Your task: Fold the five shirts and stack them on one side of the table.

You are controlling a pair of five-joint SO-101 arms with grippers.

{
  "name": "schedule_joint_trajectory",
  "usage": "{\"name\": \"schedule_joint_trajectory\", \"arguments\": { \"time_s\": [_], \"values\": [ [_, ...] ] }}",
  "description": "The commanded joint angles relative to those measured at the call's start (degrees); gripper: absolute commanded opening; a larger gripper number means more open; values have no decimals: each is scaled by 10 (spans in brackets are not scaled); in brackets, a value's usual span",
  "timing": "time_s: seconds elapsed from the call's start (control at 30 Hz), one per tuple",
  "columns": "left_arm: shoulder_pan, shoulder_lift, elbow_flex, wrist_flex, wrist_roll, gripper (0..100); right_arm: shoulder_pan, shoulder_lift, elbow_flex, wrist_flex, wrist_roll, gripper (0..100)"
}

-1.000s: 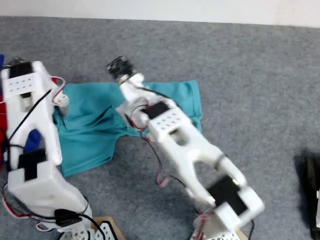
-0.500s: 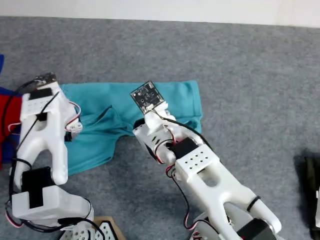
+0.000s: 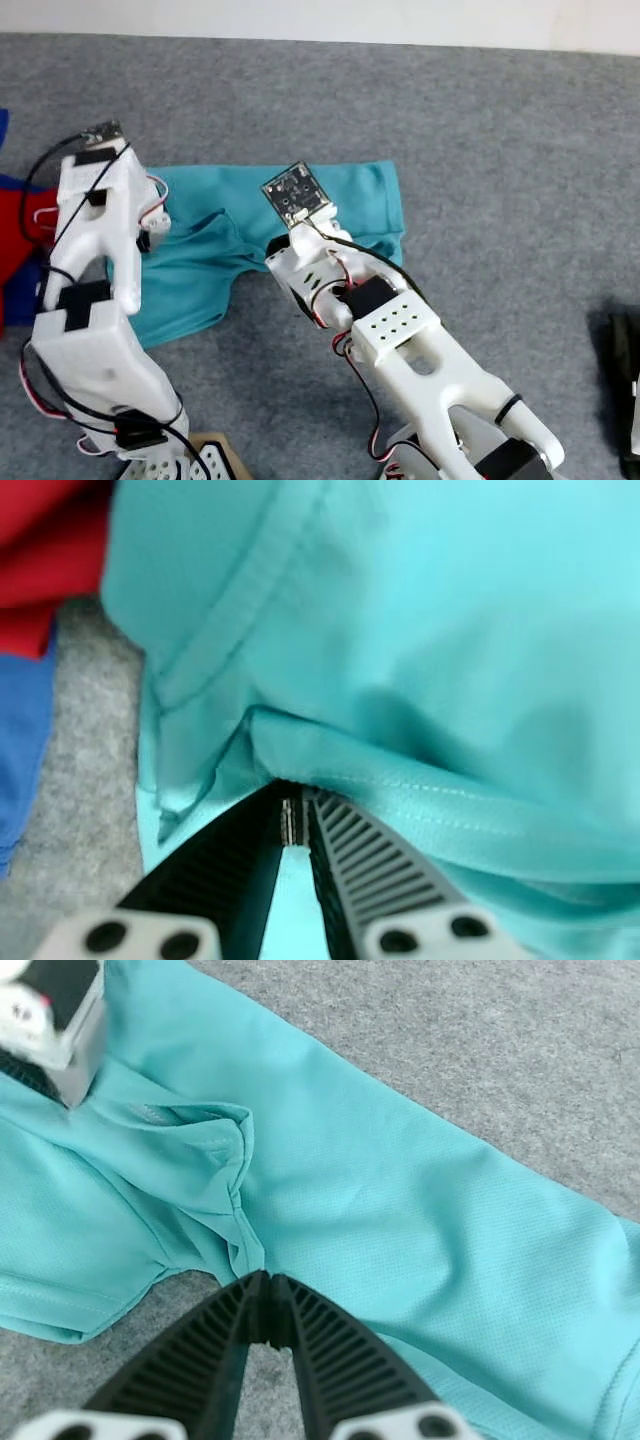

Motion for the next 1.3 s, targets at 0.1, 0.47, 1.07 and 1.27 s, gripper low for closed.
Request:
{"name": "schedule_joint_trajectory", "arguments": {
  "time_s": [0.1,0.47,1.07,1.27],
  "values": [
    [12,3,-124,60,23,6,5,-21,-2,-11,-8,6],
    [21,5,-129,-8,24,6,5,-23,-1,-11,-8,6],
    [21,-202,-45,129,18,6,5,-26,1,-7,-8,6],
    [15,-403,204,90,-18,6,-8,-51,0,36,-9,6]
  ]
}}
